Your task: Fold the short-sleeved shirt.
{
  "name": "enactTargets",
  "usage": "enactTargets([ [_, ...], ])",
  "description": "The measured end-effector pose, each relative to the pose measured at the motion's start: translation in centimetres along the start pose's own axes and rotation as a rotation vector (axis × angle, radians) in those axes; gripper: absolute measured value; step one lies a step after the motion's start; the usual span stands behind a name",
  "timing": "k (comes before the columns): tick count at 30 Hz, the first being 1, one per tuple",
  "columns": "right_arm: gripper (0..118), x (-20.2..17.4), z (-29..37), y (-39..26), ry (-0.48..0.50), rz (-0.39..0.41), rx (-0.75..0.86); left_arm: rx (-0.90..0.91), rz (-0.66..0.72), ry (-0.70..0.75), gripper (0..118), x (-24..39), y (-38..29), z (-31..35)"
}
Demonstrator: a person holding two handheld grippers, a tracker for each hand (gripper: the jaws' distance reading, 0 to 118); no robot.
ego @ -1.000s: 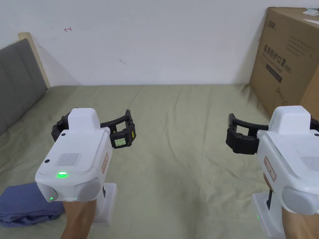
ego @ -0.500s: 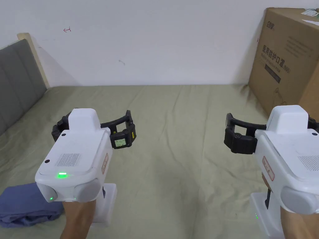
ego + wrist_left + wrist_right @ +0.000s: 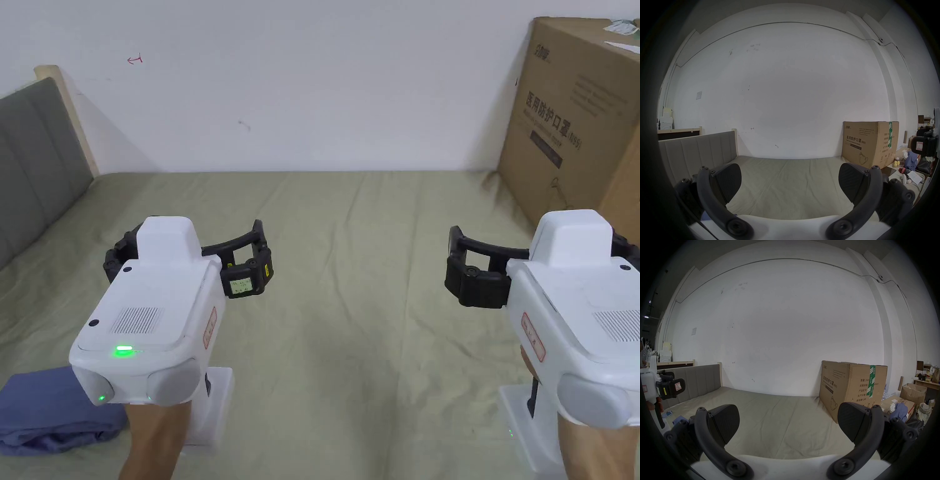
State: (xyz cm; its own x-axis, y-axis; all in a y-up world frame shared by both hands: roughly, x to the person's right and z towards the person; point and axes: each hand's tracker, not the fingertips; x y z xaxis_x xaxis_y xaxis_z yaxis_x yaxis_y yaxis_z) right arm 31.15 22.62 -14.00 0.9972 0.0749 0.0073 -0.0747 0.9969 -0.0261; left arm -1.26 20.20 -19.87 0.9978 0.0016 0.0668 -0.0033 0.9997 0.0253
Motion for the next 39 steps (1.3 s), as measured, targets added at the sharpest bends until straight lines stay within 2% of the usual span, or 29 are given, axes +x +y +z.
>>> enactTargets([
  [29, 118, -0.38, 0.11, 0.09, -0.002, 0.016, 0.011, 0.006, -0.006, 0.007, 118, -0.42, 0.02, 0.20],
  [39, 118, -0.39, 0.01, 0.51, -0.013, -0.013, -0.011, 0.007, -0.003, 0.002, 118, -0.58, 0.10, 0.46],
])
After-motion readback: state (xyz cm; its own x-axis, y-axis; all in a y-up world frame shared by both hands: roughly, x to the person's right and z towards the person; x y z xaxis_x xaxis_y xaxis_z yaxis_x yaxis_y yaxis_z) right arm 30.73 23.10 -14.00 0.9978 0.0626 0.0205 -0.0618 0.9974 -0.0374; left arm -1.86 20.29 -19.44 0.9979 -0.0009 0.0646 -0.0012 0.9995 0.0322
